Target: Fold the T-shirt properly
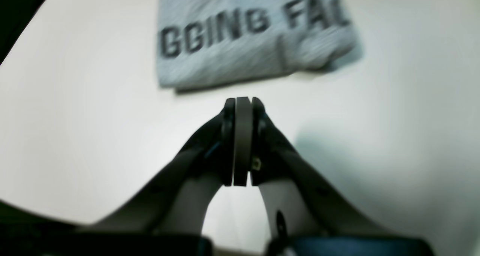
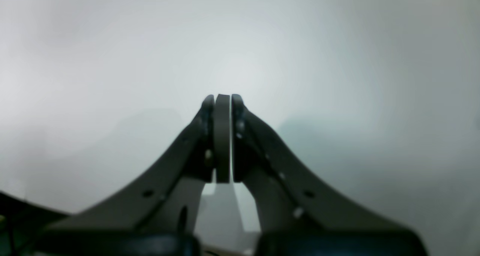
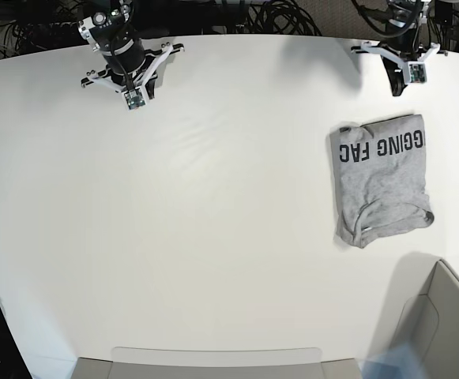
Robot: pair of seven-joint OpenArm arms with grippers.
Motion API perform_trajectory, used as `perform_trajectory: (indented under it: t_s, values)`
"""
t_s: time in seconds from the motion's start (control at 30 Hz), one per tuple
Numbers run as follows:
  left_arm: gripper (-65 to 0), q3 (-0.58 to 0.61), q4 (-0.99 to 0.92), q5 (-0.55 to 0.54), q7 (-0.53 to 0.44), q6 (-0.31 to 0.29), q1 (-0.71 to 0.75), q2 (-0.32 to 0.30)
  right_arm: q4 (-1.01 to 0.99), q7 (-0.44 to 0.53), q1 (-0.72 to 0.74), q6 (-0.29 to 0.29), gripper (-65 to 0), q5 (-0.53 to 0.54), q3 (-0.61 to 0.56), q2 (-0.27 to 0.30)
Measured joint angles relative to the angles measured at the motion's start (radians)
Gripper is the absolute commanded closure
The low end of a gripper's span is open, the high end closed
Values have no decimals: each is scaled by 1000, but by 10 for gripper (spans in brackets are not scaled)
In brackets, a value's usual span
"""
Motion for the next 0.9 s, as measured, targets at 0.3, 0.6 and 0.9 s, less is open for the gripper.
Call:
perform_trajectory:
  t_s: [0.3, 0.6, 0.9]
  values:
    - [0, 1, 0, -7, -3, -7, 172, 4, 0, 5, -71, 0, -2, 16, -5, 64]
    - [0, 3, -65, -6, -10, -15, 273, 2, 0, 52, -245, 0, -2, 7, 3, -16]
    - [0, 10, -307, -2, -346, -15, 404, 2, 0, 328, -441, 11, -2, 9, 200, -220]
